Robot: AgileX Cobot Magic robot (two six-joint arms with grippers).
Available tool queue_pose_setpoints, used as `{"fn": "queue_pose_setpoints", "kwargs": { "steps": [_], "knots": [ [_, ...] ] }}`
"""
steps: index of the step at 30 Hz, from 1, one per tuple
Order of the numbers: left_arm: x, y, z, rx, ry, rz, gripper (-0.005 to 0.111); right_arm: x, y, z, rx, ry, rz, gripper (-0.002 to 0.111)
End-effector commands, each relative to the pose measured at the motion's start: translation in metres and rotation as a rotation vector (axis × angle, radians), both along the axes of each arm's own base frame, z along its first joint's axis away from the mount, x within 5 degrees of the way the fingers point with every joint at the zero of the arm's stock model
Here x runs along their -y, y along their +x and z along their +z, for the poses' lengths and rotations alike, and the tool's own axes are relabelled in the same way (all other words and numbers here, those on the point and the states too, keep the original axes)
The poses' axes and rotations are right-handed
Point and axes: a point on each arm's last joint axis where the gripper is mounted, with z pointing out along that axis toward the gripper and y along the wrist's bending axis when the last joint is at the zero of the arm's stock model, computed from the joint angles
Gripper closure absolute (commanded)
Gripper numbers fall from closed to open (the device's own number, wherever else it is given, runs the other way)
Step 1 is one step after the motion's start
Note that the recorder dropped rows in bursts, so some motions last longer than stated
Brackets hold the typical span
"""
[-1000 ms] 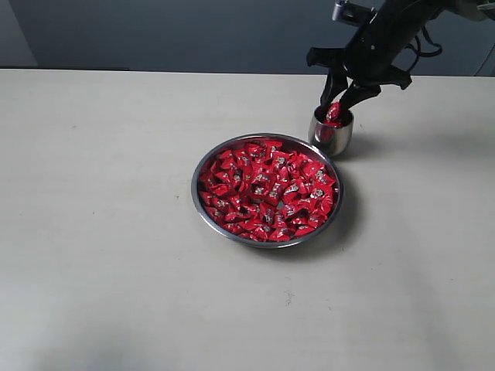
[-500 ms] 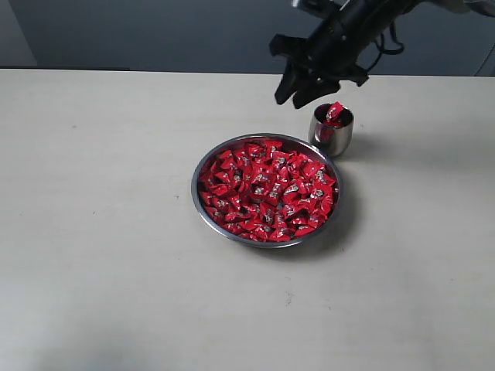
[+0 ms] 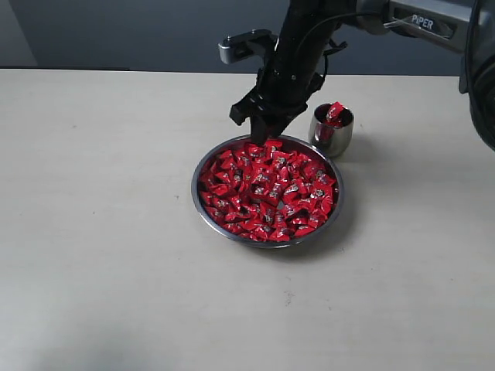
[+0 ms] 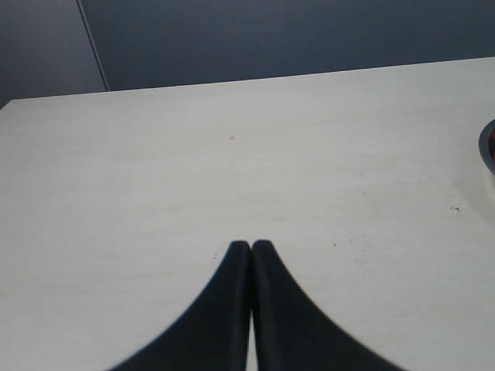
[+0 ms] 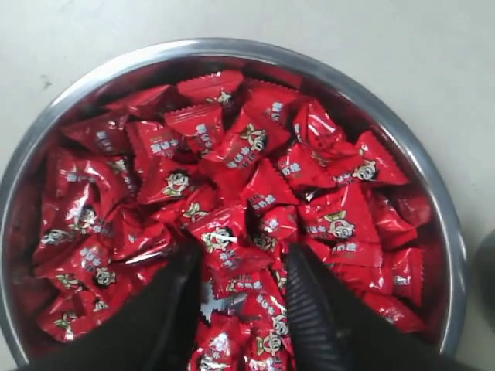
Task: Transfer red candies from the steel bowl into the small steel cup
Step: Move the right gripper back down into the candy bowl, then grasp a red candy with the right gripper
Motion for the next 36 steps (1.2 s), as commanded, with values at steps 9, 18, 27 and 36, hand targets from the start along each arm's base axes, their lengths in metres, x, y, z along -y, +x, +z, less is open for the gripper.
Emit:
{"fn": "queue_pose_setpoints", "kwargs": {
  "steps": [9,18,27,36],
  "knots": [
    [0.0,0.0,0.0,0.011,0.002,0.0,0.106,-0.009,-0.031,-0.032,-0.076,-0.121,0.048,0.072],
    [0.0,0.0,0.0,0.011,0.002,0.0,0.106,-0.008,-0.034,-0.038,-0.096,-0.136,0.039,0.072],
    [0.0,0.0,0.0,0.011,0.002,0.0,0.106,-0.015,-0.021,-0.037,0.049,-0.068,0.017,0.072],
    [0.0,0.0,0.0,0.011,0.002,0.0,0.106,-0.015,-0.019,-0.051,0.044,-0.087,0.019,0.072]
  ]
}}
